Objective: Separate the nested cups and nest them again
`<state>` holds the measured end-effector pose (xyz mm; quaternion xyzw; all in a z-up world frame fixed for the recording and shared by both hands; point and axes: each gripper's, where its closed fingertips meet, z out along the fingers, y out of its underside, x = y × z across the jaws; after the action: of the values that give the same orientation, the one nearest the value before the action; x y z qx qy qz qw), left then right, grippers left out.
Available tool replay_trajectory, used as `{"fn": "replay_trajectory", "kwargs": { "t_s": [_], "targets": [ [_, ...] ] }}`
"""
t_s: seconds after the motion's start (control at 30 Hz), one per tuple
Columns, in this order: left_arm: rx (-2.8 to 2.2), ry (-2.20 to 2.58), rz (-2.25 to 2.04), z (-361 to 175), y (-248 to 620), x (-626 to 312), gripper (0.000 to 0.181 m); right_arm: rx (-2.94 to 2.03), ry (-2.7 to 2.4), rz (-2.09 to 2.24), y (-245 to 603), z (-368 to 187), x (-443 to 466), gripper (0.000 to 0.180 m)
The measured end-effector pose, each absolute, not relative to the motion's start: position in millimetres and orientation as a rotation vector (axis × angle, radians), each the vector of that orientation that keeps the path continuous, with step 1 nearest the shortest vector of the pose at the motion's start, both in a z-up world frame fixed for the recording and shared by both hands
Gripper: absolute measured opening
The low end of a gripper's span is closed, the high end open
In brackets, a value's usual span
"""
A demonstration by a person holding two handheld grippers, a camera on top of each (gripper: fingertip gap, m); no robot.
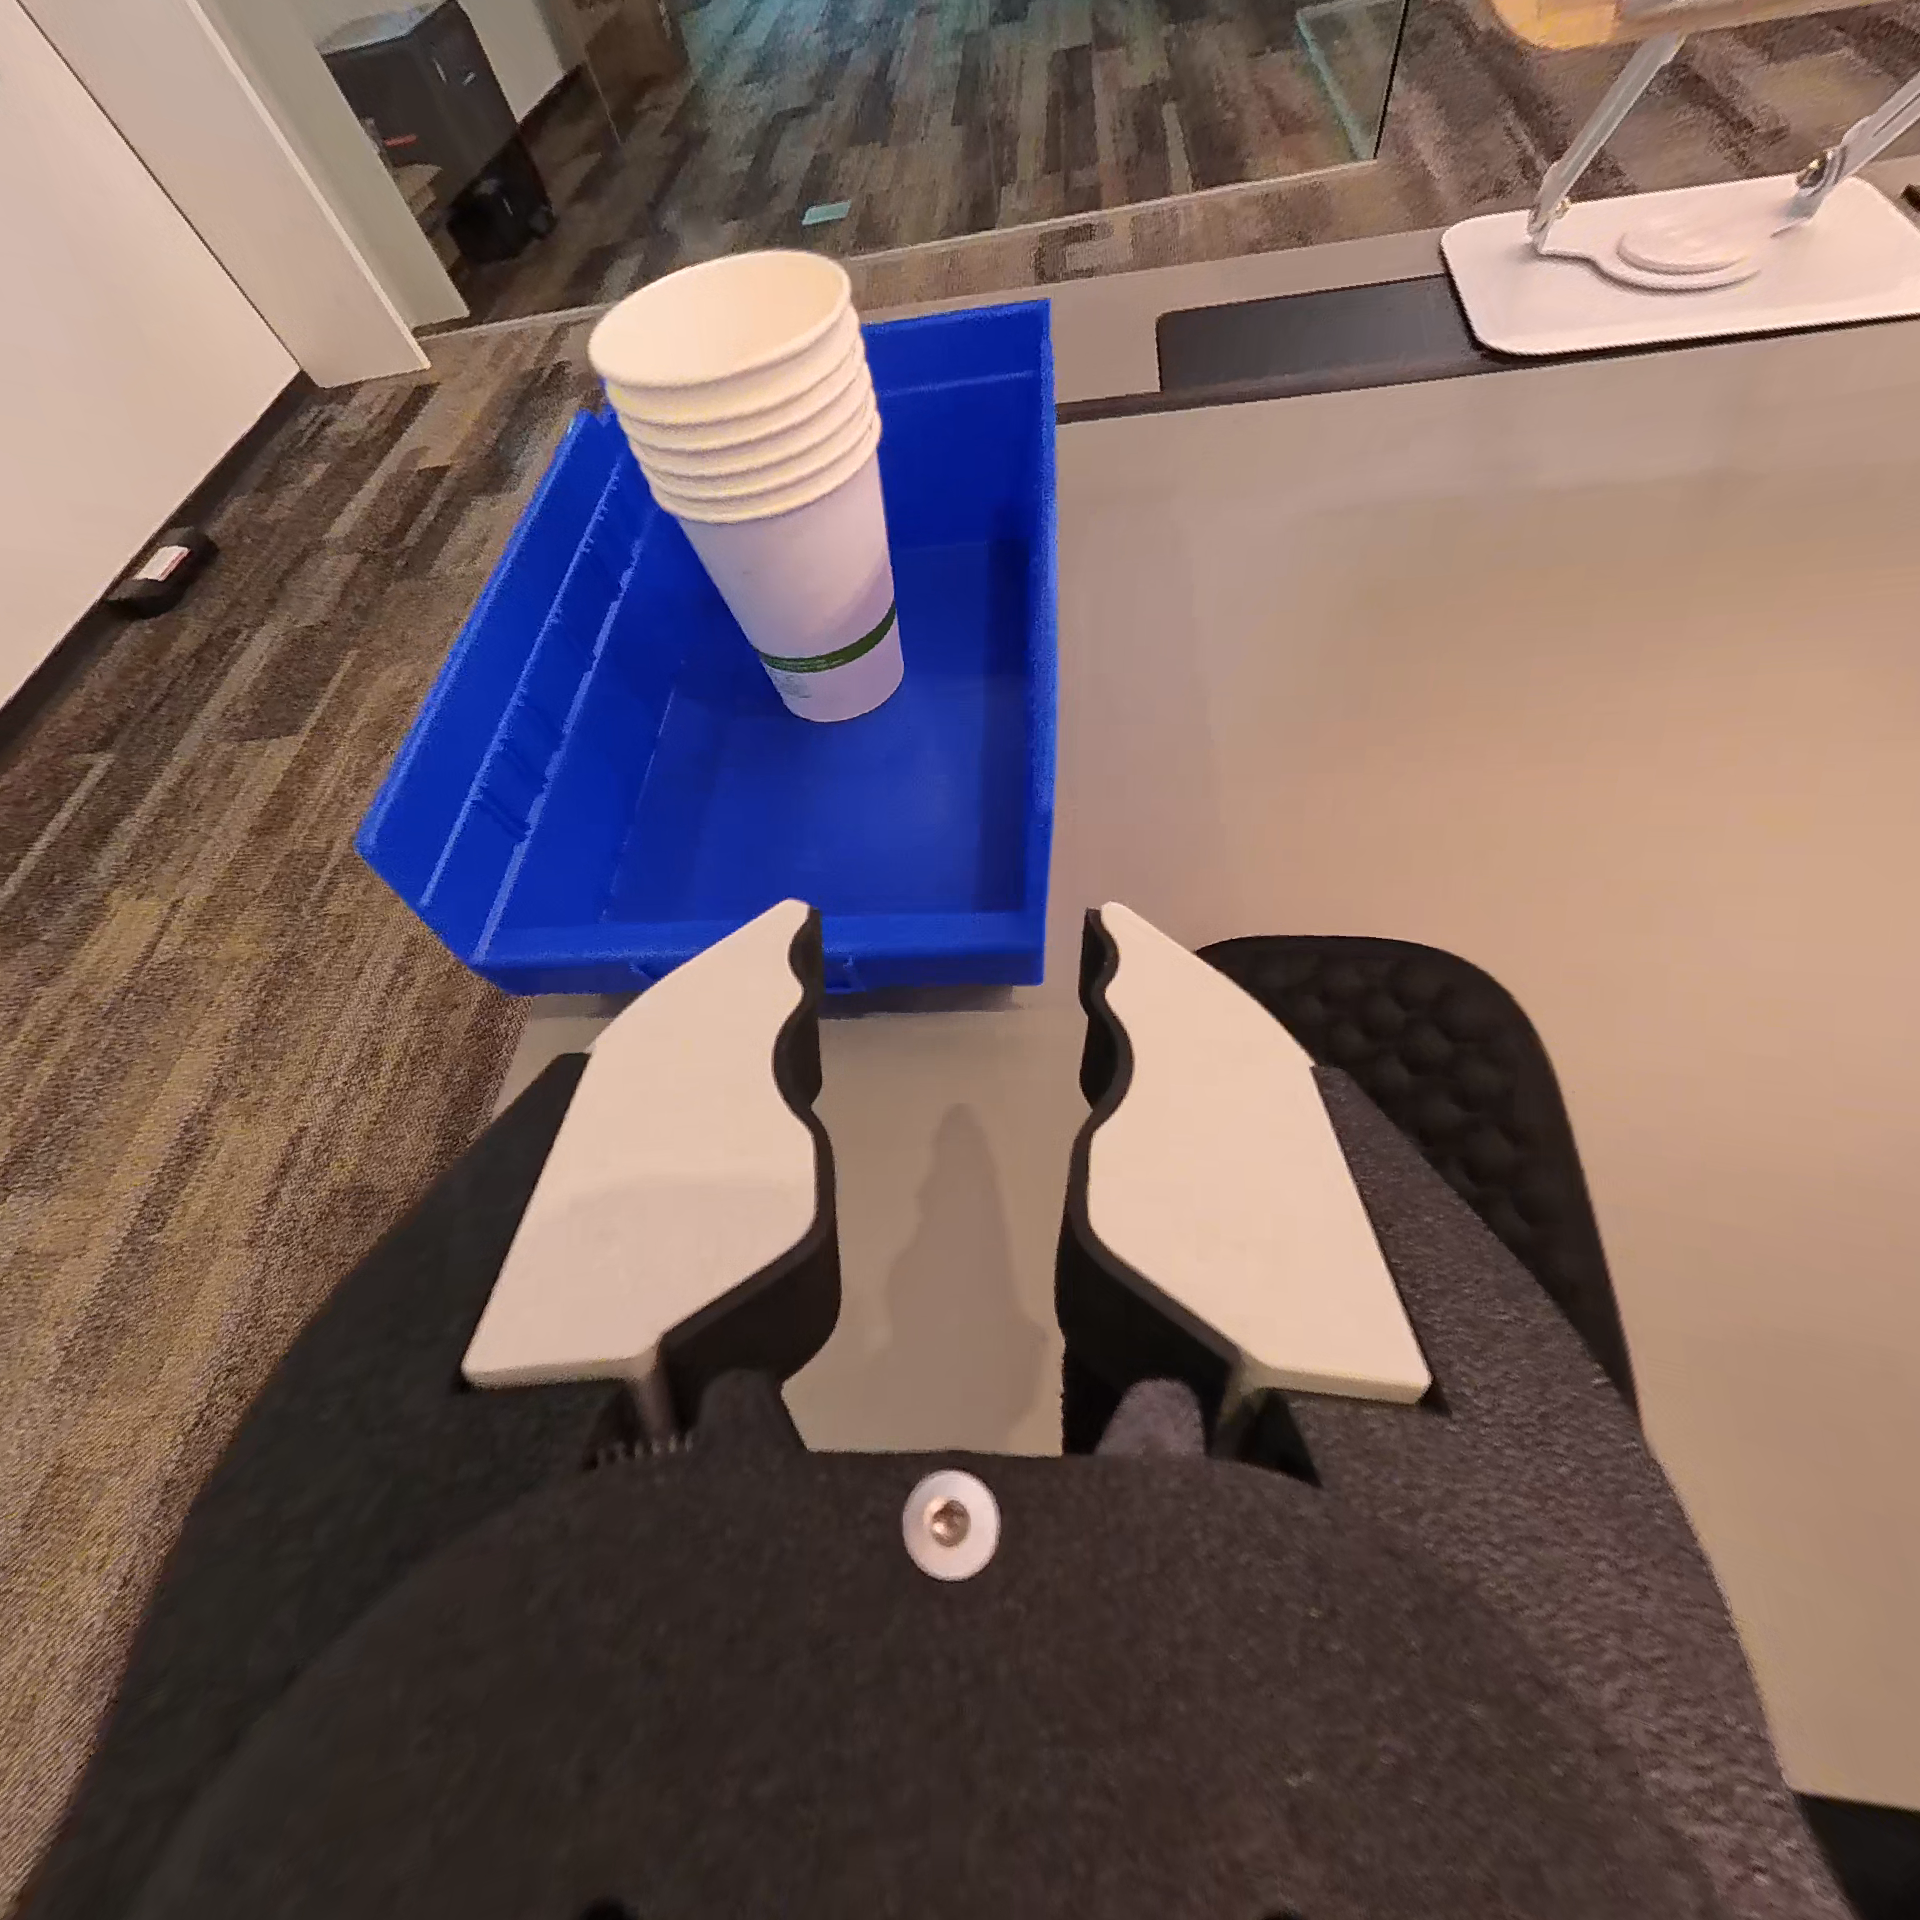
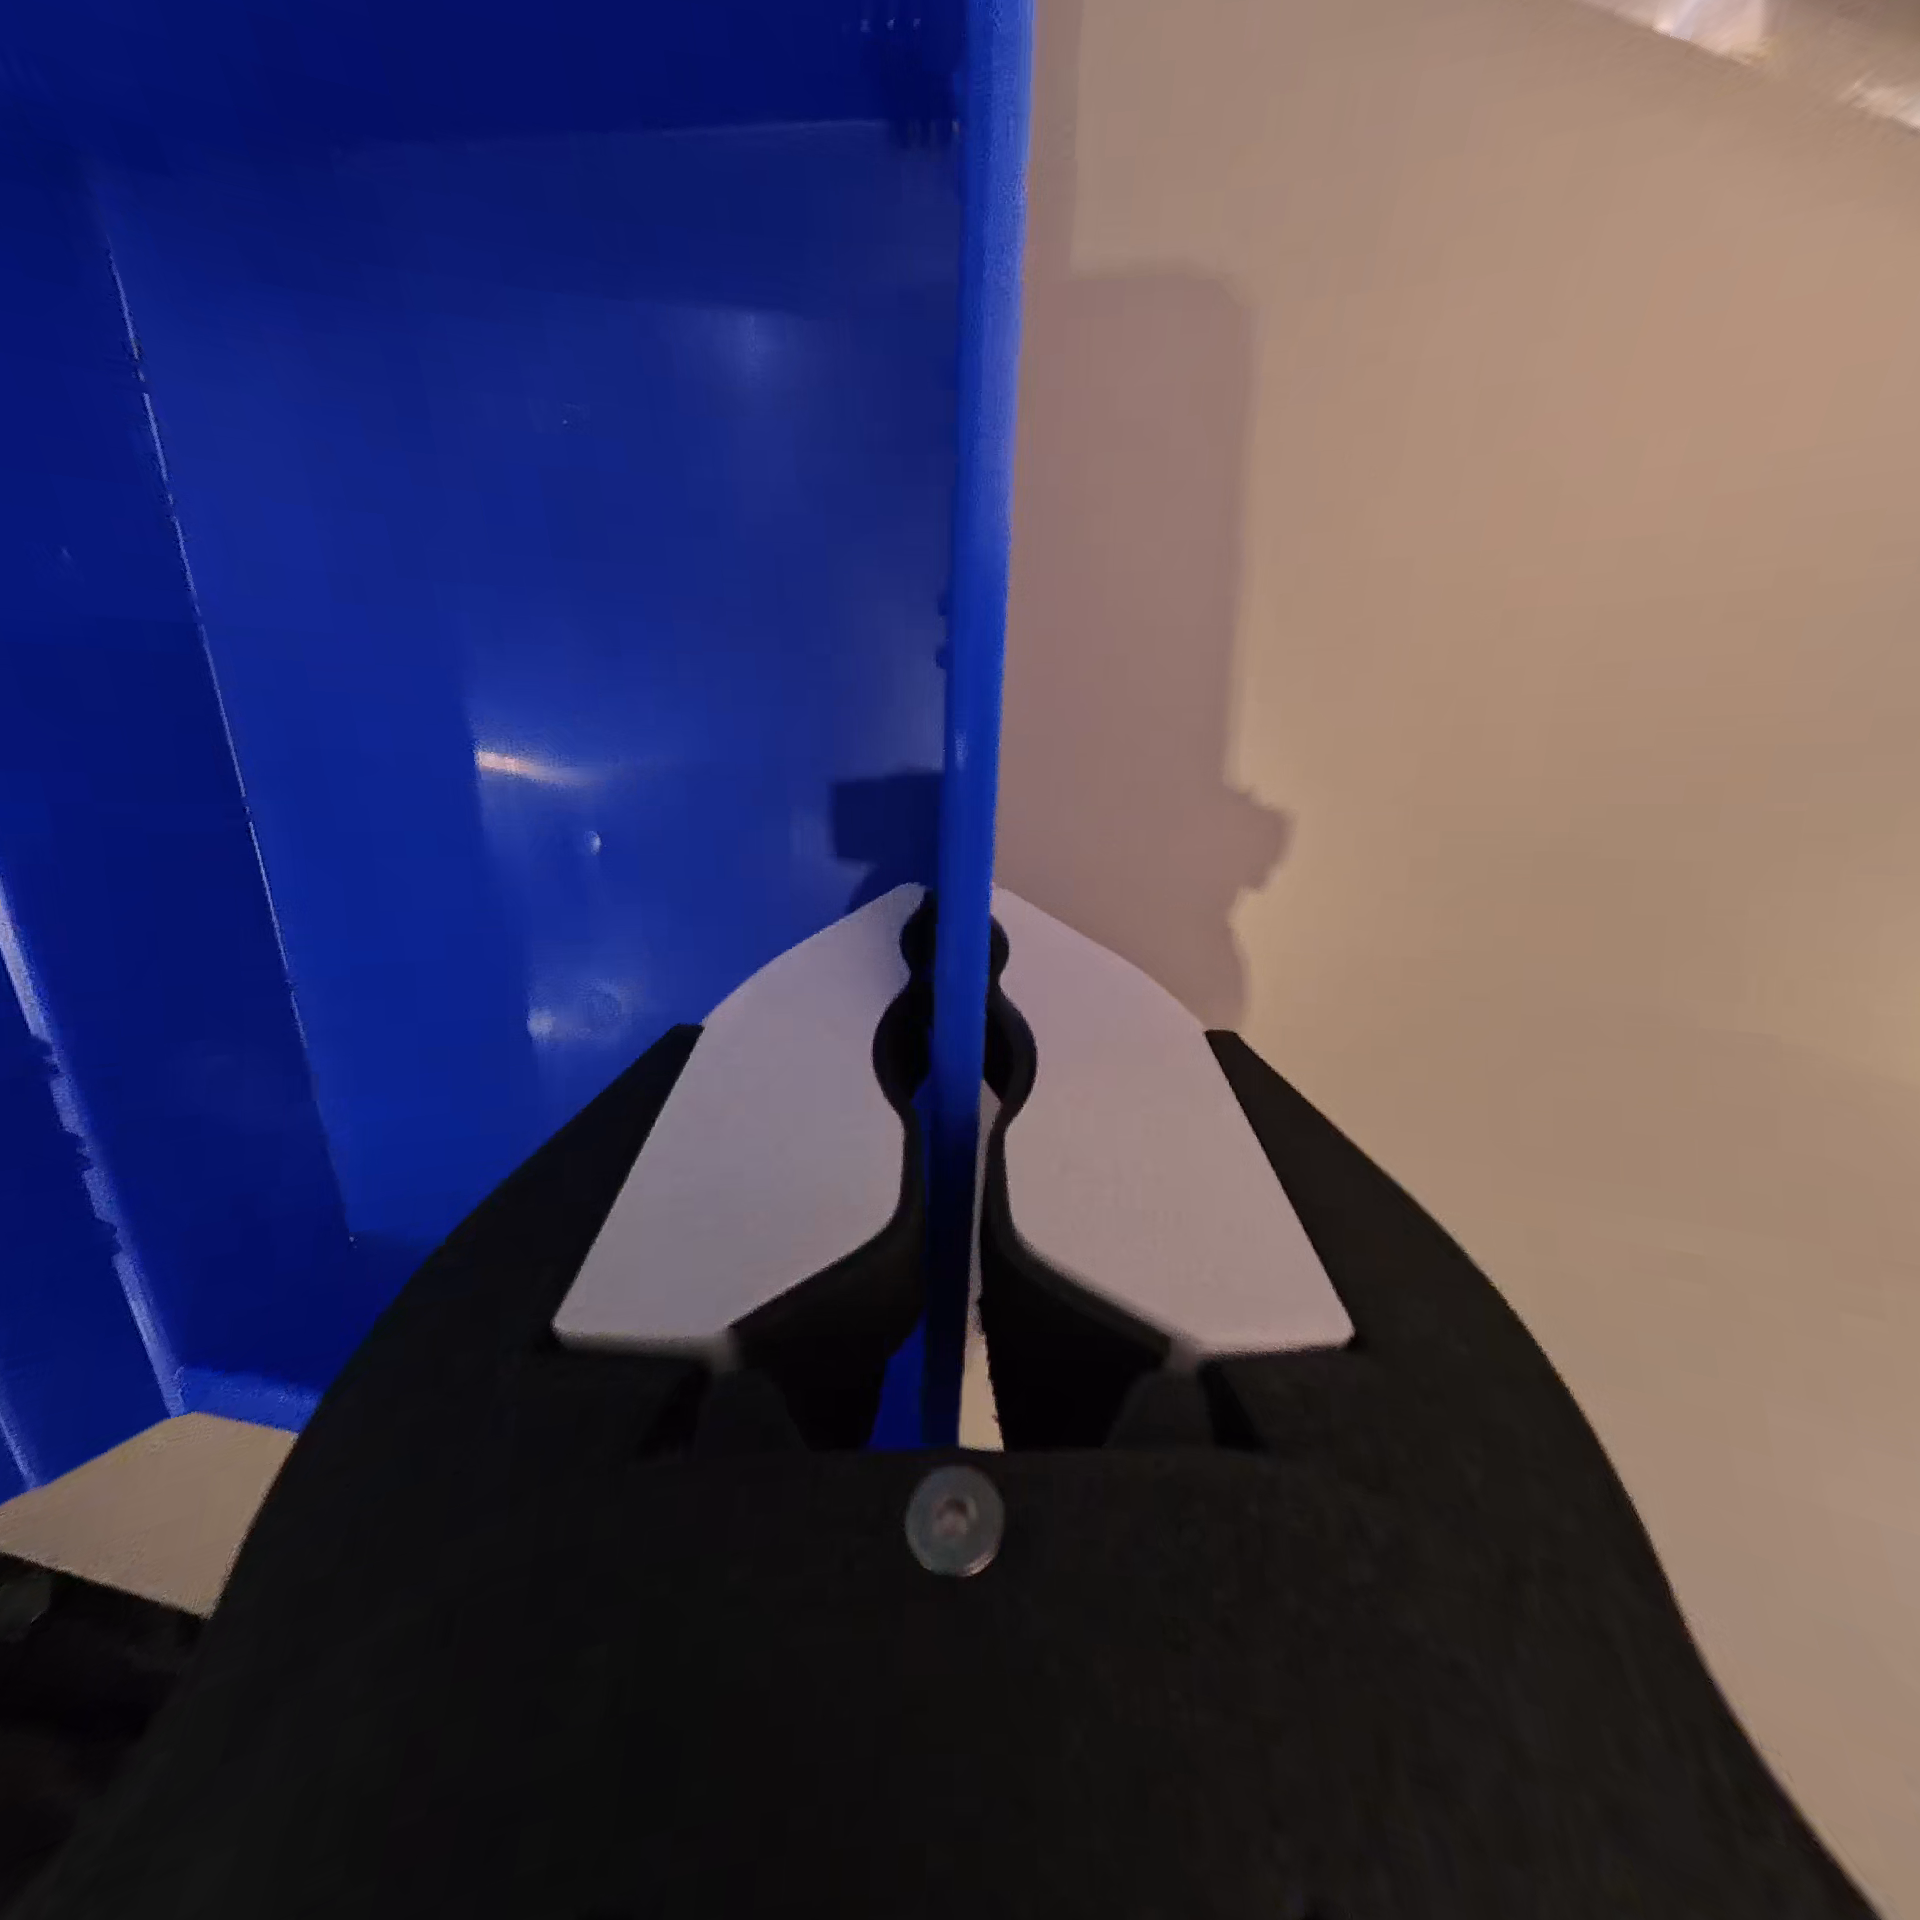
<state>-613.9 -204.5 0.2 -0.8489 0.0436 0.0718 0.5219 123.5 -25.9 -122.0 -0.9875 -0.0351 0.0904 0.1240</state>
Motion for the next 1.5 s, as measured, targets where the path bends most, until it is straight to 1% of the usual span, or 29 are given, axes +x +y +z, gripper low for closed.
{"fn": "replay_trajectory", "kwargs": {
  "t_s": [0.27, 0.5, 0.8, 1.0, 1.03, 1.07, 1.1, 1.2, 1.23, 1.3, 1.37, 1.4, 1.47, 1.5],
  "targets": [
    [-2.048, 0.135, 0.210, 3.3, -196.4, -576.1, 0.046, -2.896, 0.020, 0.246, -64.9, -124.0, 265.8, 0.005],
    [-2.067, 0.163, 0.233, -0.7, -184.0, -550.5, 0.045, -2.892, 0.056, 0.237, -88.0, -124.9, 334.2, 0.005],
    [-2.085, 0.202, 0.206, -1.4, -170.3, -525.9, 0.046, -2.876, 0.217, 0.233, -94.9, -125.1, 363.5, 0.004],
    [-2.084, 0.215, 0.197, -0.7, -172.3, -523.1, 0.048, -2.868, 0.097, 0.166, -94.9, -124.2, 365.1, 0.006],
    [-2.083, 0.211, 0.190, -0.2, -172.6, -523.7, 0.049, -2.846, 0.071, 0.141, -93.8, -122.0, 365.1, 0.013],
    [-2.082, 0.209, 0.179, 0.1, -172.8, -524.2, 0.050, -2.816, 0.064, 0.123, -92.4, -118.3, 364.9, 0.024],
    [-2.086, 0.206, 0.165, -0.4, -173.0, -524.6, 0.053, -2.773, 0.066, 0.116, -90.8, -112.8, 363.6, 0.033],
    [-2.088, 0.198, 0.093, -4.7, -174.4, -523.8, 0.058, -2.562, 0.082, -0.009, -89.1, -86.5, 363.8, 0.043],
    [-2.086, 0.189, 0.074, -7.3, -174.9, -525.2, 0.060, -2.473, 0.081, -0.082, -91.2, -74.5, 364.4, 0.043],
    [-2.078, 0.164, 0.066, -12.9, -174.8, -532.8, 0.067, -2.285, 0.076, -0.241, -100.7, -45.4, 363.6, 0.053],
    [-2.074, 0.136, 0.080, -18.9, -173.7, -543.2, 0.076, -2.125, 0.068, -0.332, -118.1, -19.5, 351.8, 0.054],
    [-2.073, 0.119, 0.087, -21.3, -172.7, -548.3, 0.081, -2.068, 0.068, -0.342, -127.4, -11.6, 342.3, 0.058],
    [-2.059, 0.089, 0.094, -23.1, -168.7, -556.3, 0.082, -1.997, 0.084, -0.329, -144.8, -5.7, 321.4, 0.070],
    [-2.049, 0.078, 0.096, -23.0, -165.4, -558.6, 0.085, -1.981, 0.088, -0.290, -152.0, -6.5, 307.6, 0.073]
  ]
}}
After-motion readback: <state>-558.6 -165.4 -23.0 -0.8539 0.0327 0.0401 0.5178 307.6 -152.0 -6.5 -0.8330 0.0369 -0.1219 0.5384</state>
